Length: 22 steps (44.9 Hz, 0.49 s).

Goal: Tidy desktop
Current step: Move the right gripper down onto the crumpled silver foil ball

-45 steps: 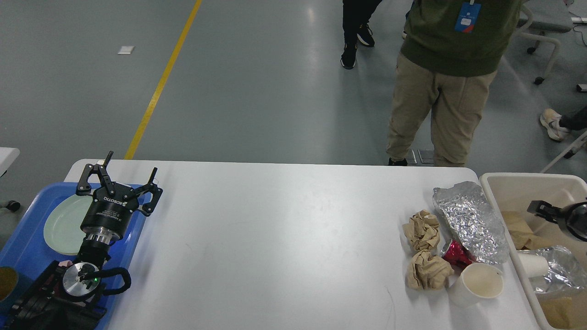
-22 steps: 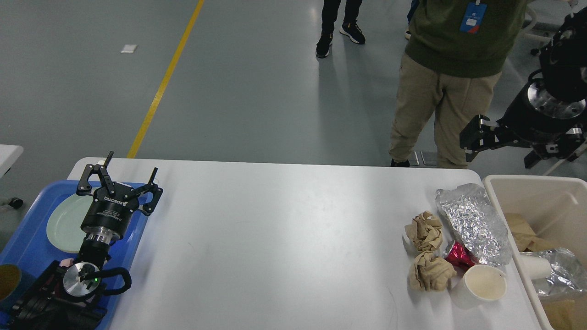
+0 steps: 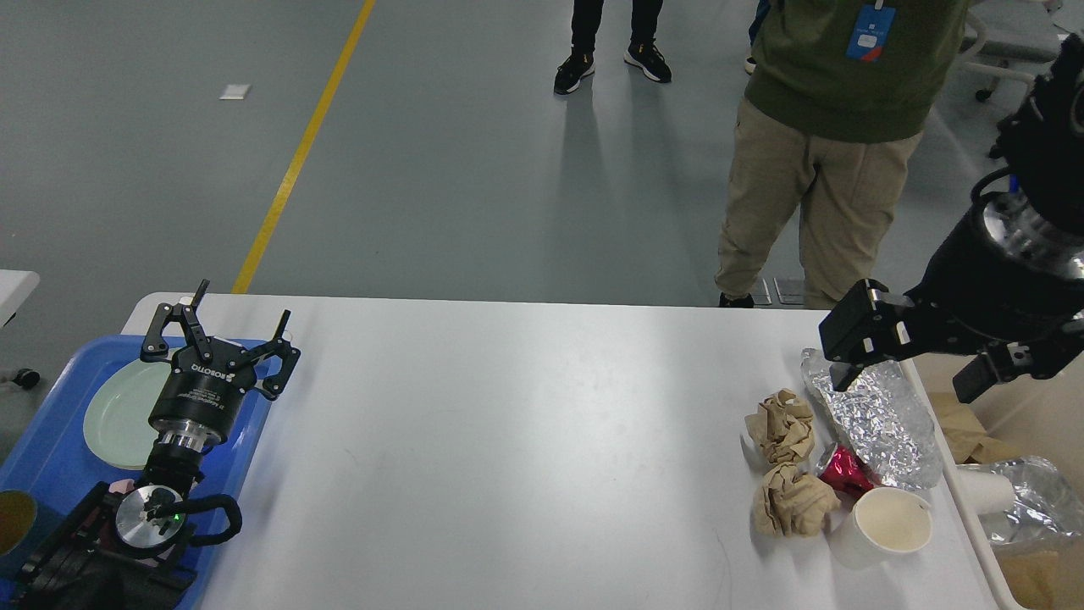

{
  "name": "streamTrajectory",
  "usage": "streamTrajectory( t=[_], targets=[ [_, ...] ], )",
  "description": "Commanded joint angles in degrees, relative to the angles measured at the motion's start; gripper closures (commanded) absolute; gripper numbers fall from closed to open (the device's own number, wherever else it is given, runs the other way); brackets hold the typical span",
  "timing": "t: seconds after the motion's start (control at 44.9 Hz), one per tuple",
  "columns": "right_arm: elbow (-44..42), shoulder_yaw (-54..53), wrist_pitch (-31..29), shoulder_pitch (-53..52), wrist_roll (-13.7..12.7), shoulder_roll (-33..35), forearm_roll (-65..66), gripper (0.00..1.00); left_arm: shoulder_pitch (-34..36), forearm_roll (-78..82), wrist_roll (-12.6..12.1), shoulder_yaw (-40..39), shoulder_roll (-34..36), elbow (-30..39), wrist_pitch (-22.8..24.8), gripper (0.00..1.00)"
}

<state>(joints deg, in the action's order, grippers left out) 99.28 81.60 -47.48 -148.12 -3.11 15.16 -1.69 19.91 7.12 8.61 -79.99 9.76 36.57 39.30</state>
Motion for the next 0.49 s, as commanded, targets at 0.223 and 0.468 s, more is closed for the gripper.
streamTrajectory(
  t=[0.223, 0.468],
  targets=[
    [-0.84, -0.92, 0.46, -0.24, 0.21, 0.40, -0.25, 0.00, 0.04, 0.00, 0.00, 0.00, -0.09, 0.00, 0.08, 0.04],
    [-2.34, -0.65, 8.44, 1.77, -0.23, 0.75, -0.69, 0.00, -0.04, 0.00, 0.00, 0.00, -0.01, 0.08, 0.08, 0.04]
  ],
)
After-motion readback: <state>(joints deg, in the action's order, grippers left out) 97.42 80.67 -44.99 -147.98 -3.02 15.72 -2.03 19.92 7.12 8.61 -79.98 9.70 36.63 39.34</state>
